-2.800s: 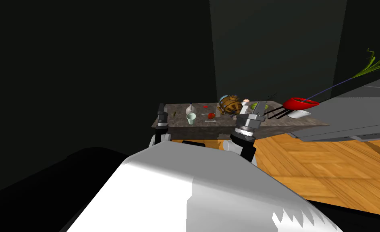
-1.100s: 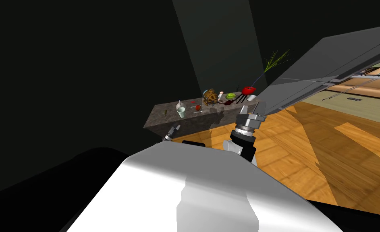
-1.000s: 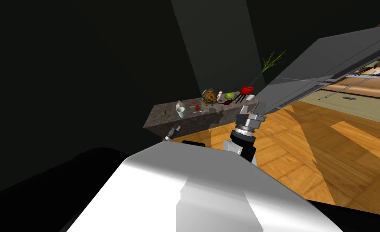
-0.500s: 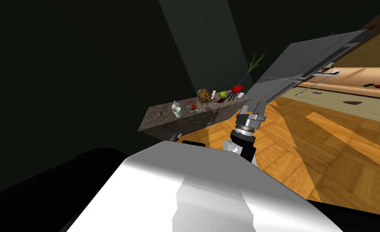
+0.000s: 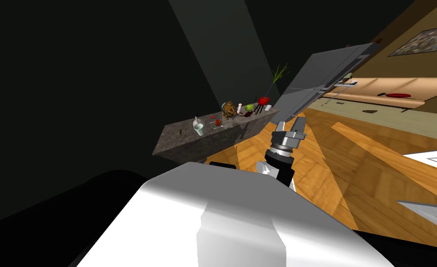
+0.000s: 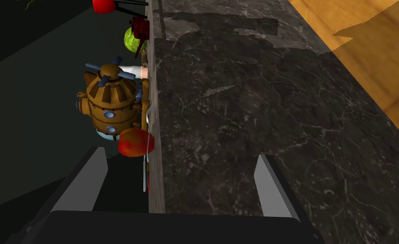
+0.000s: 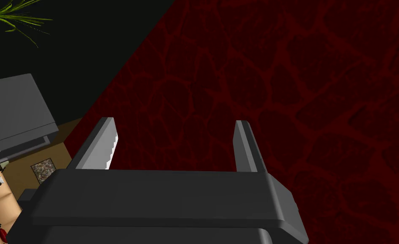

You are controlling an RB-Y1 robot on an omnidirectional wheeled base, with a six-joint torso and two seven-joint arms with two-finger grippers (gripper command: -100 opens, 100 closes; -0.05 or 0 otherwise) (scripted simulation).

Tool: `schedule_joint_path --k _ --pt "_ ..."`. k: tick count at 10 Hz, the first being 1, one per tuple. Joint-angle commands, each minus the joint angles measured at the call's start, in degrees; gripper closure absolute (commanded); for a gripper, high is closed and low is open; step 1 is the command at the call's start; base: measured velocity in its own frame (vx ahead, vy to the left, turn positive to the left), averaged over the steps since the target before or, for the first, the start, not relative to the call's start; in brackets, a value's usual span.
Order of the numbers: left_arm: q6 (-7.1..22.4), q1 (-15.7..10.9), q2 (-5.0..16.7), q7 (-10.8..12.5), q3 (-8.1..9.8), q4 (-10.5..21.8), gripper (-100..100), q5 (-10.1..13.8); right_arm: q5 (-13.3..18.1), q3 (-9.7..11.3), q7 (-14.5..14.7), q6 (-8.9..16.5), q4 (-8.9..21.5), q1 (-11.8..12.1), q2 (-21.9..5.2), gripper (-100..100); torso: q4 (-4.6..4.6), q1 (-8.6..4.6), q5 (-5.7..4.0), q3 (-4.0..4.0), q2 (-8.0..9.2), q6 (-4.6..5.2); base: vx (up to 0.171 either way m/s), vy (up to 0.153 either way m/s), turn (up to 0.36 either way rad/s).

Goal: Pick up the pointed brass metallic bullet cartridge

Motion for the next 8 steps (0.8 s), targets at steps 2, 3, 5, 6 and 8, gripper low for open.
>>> schedule_joint_path --k 2,3,5,6,8 --pt "-0.59 -0.12 4.43 3.07 -2.70 3.12 -100 0.65 0.00 0.00 0.00 0.00 0.00 -0.01 0.00 0 -0.01 -0.03 0.00 -0.02 -0.03 0.03 -0.009 -0.028 -0.173" --pt "-1.54 0.06 6.29 5.36 -5.15 5.42 -100 1.17 0.00 0.00 0.00 0.00 0.00 0.00 0.00 0 -0.01 -0.01 0.00 -0.02 -0.04 0.01 -0.010 -0.034 -0.302" --pt "-2.51 0.19 10.42 7.65 -7.56 7.80 -100 1.74 0.00 0.00 0.00 0.00 0.00 0.00 0.00 0 -0.01 0.02 0.01 -0.03 -0.05 -0.01 -0.006 -0.026 -0.180" --pt "-2.51 0.19 12.24 7.65 -7.60 8.88 -100 1.74 0.00 0.00 0.00 0.00 0.00 0.00 0.00 0 -0.01 -0.02 -0.01 -0.03 -0.04 0.02 -0.005 -0.026 -0.127" --pt "-3.50 0.26 15.49 9.91 -10.05 11.80 -100 2.34 0.00 0.00 0.00 0.00 0.00 -0.01 0.00 0 -0.01 -0.01 0.00 -0.03 -0.05 0.04 -0.004 -0.026 -0.199"
